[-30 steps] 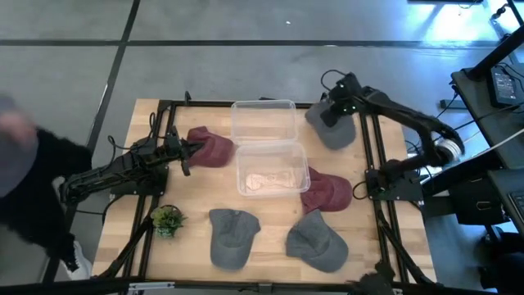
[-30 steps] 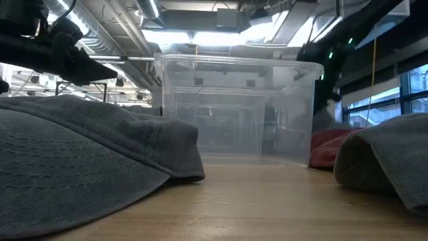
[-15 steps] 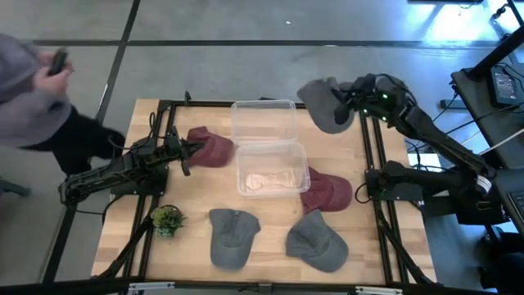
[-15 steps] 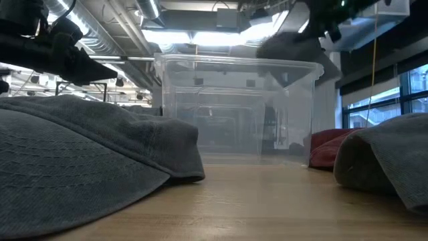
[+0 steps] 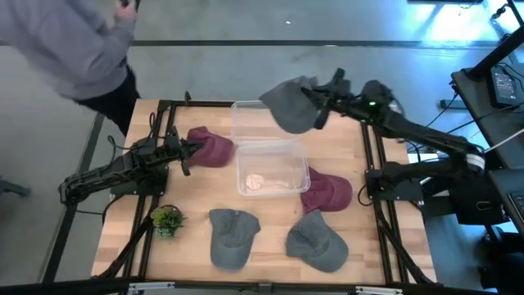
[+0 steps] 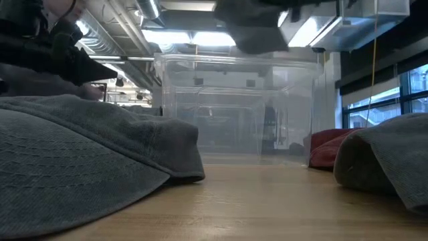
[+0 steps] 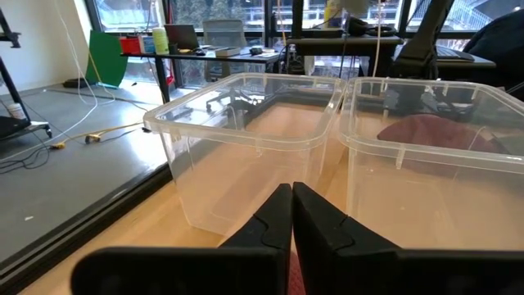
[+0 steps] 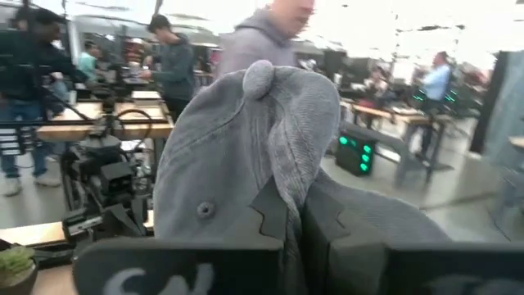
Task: Pick & Place hat
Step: Put the top gray cap into the top transparent bin
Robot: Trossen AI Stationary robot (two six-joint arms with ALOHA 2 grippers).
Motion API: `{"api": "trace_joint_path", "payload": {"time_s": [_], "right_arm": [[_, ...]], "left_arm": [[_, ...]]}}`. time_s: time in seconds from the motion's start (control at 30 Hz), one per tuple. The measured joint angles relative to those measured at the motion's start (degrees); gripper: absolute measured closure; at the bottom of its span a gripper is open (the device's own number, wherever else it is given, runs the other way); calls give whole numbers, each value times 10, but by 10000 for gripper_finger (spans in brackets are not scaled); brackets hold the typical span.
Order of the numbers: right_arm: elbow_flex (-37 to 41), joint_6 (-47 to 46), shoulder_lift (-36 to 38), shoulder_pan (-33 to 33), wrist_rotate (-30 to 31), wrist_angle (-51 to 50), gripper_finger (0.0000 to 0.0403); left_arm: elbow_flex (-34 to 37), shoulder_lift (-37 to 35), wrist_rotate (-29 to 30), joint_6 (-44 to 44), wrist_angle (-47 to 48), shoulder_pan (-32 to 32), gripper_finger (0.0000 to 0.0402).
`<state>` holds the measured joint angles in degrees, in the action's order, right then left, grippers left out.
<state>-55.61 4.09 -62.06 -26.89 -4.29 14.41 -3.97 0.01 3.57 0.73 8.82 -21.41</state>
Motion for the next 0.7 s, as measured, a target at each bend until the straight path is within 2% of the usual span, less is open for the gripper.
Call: {"api": "trace_joint_path", "payload": {"time_s": [0.37,0.57,0.7], "right_arm": [[0,24,-222,17,-61,230,394],[0,28,-309,17,-73,325,394],[0,21,-355,17,-78,346,393]], "left_arm": [[0,0,0,0,0,0,395],[0,0,0,0,0,0,390],[0,0,0,0,0,0,392]]}}
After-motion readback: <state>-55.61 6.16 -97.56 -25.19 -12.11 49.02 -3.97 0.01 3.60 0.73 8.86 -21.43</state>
